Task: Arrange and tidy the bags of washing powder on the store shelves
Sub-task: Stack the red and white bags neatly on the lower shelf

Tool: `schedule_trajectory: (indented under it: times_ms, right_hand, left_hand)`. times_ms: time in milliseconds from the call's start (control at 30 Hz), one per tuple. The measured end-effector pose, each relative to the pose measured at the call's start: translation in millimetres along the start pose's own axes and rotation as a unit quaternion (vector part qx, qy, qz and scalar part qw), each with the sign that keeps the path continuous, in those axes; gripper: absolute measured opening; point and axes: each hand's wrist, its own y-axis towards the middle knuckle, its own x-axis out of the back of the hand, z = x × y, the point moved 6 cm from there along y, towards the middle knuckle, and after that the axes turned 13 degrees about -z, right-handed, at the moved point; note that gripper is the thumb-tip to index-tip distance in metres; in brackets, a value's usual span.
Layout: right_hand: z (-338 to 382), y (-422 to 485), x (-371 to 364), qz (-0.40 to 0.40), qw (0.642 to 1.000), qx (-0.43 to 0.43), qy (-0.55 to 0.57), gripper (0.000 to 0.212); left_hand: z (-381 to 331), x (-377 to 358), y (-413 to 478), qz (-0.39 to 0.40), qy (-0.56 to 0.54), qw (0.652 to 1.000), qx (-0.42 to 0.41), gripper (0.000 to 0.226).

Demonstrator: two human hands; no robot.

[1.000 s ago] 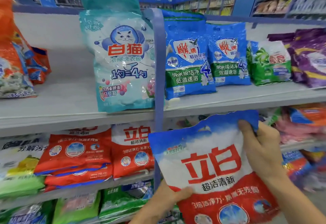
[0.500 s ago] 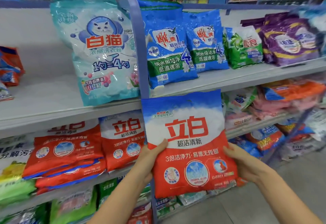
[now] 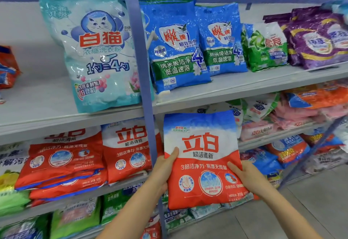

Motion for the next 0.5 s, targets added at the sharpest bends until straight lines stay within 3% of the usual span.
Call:
schedule_trajectory:
  times_ms: [133,233,333,400,500]
  right_hand:
    - [-1,11,7,-0.018,1.000,-0.006,-0.022,0.037]
    - [-11,11,4,0.107,0.988,-0.083,0.080,0.042]
    - [-20,8,8,0.199,0.958,-0.138,0.152,0.072]
    - [-27,13,12,0.218,0.961,-0.129,0.112,0.088]
    - [-29,17,10,0.280,0.955,-0.091,0.040,0.088]
  left_hand:
    - [-5,-5,8,-0.007,0.018,0.999,-0.031,0.030]
    - [-5,-13,9,-0.004,0.010,1.000,-0.025,0.033]
    - [-6,-20,11,0.001,-0.004,1.000,-0.022,0.034]
    - [-12,-22,14,0.002,-0.004,0.999,-0.033,0.031]
    - [-17,-24,16,0.009,0.004,0.999,-0.037,0.025]
